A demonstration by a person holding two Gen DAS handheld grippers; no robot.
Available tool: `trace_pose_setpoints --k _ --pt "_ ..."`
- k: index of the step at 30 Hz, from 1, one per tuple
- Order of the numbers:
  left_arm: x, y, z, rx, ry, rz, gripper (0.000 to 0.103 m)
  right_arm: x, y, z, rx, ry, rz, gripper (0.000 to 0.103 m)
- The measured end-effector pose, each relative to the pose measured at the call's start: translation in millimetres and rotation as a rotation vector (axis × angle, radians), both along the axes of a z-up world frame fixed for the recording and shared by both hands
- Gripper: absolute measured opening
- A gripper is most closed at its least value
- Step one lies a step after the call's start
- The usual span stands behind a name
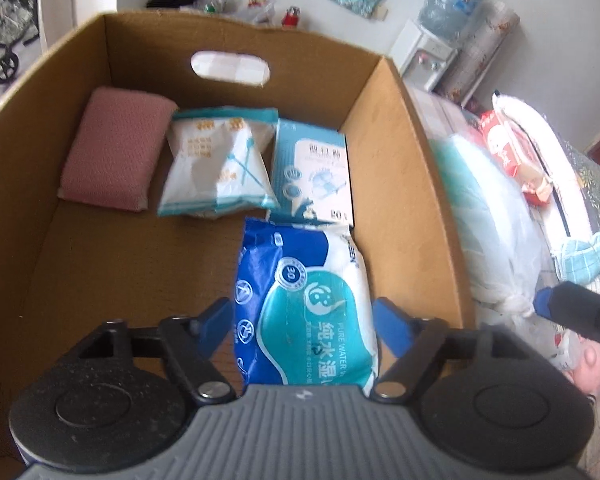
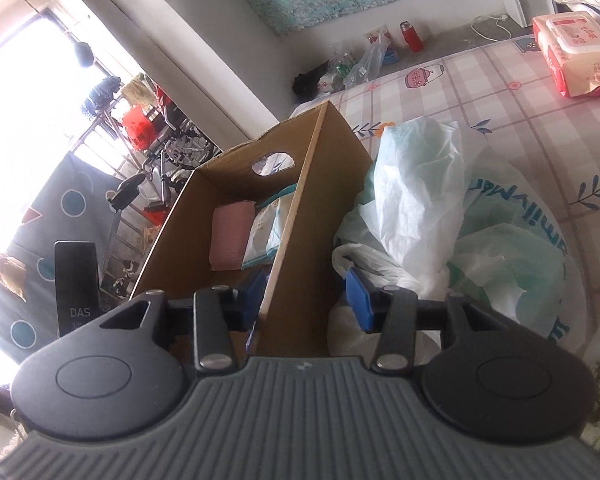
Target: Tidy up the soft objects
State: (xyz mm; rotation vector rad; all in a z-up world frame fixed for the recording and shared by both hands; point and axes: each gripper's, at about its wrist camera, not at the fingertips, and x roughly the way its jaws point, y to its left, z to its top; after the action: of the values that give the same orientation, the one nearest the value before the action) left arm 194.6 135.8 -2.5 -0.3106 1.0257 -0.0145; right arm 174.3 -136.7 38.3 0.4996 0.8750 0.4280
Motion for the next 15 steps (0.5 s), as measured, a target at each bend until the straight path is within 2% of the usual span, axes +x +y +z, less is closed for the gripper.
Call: trace_pose_setpoints --k 4,7,12,15 --pt "-24.5 3.8 20.8 -0.002 -0.088 0.043 0.083 -18.2 -21.2 7.7 -0.002 -0.047 -0.046 0.057" --pt "-48.6 0.1 43.2 0.014 -0.193 0.05 0.088 -30.7 -43.3 18.5 -0.025 -0.088 -0.092 0.061" --pt "-83.8 -28.2 73.9 0.064 -0.377 -0.006 0.093 -51.7 -81.0 37.7 -0.084 -0.145 -0.187 0.067" --pt "-94.7 -55.2 81.7 0.055 -0.441 -0.073 0.093 -66.3 -105.6 41.6 -0.089 -0.152 -0.236 0.069"
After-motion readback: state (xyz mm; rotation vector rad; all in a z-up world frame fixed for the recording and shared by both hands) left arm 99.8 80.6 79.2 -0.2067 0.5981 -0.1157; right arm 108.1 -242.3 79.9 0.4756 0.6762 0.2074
